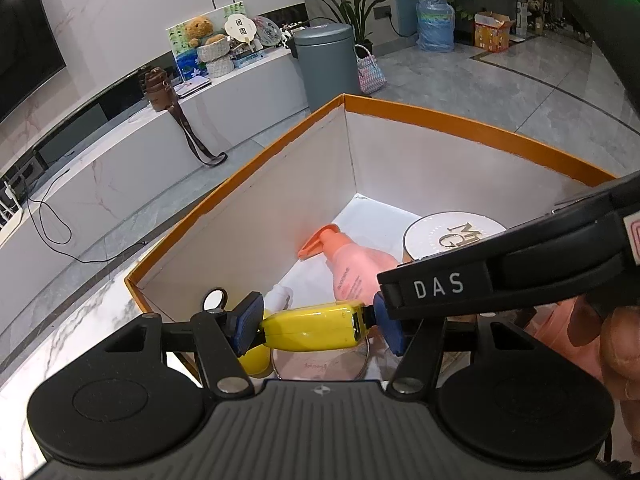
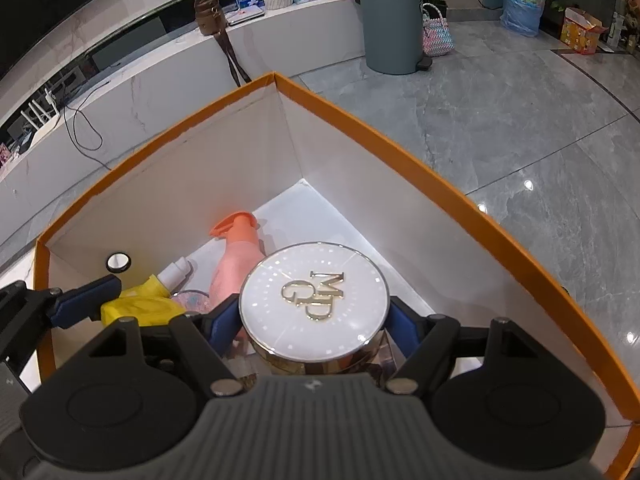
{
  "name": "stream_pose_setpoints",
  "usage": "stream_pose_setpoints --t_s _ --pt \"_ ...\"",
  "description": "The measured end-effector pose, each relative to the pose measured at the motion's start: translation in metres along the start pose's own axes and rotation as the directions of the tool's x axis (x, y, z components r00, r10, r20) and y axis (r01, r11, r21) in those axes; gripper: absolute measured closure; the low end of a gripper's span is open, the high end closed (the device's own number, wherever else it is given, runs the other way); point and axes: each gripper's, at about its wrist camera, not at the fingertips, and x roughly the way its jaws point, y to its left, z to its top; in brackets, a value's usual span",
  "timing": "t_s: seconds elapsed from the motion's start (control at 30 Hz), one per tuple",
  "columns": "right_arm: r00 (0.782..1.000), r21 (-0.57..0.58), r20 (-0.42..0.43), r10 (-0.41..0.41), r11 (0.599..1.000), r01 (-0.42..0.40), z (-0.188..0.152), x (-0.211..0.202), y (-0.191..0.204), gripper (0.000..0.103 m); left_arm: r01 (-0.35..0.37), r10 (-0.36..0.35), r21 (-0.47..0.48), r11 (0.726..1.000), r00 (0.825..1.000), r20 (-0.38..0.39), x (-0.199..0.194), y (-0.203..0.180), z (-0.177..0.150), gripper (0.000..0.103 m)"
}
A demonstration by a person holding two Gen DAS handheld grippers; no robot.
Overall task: Organize rigid objects
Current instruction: 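Open the left tool to drop the tape measure while the right tool releases the tin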
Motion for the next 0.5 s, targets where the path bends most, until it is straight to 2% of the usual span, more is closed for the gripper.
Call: stream_pose_setpoints --t_s 0.17,0.23,0.33,0.5 --pt "1.0 0.005 -0.017 -0.011 1.0 0.011 0.001 0.003 0.001 0.027 -0.019 0.019 0.028 0.999 0.999 -0.026 0.0 -0.005 0.001 0.026" --pt "0.999 0.016 -0.028 -0.019 1.0 0.02 0.002 0.004 -0.001 0.027 -0.009 0.009 0.006 1.0 1.0 -0.02 -0.003 -0.003 0.001 0.025" --pt "1.0 0.023 -0.005 -0.011 1.0 0.011 0.002 0.0 -0.003 0.02 0.014 -0.014 -0.021 1.0 1.0 -0.019 -0.006 0.002 0.001 0.024" --pt "1.0 0.009 0.018 -0.011 1.0 0.01 0.002 -0.008 -0.003 0.02 0.014 -0.014 -0.05 0.999 1.0 -0.003 -0.014 0.008 0.002 0.021"
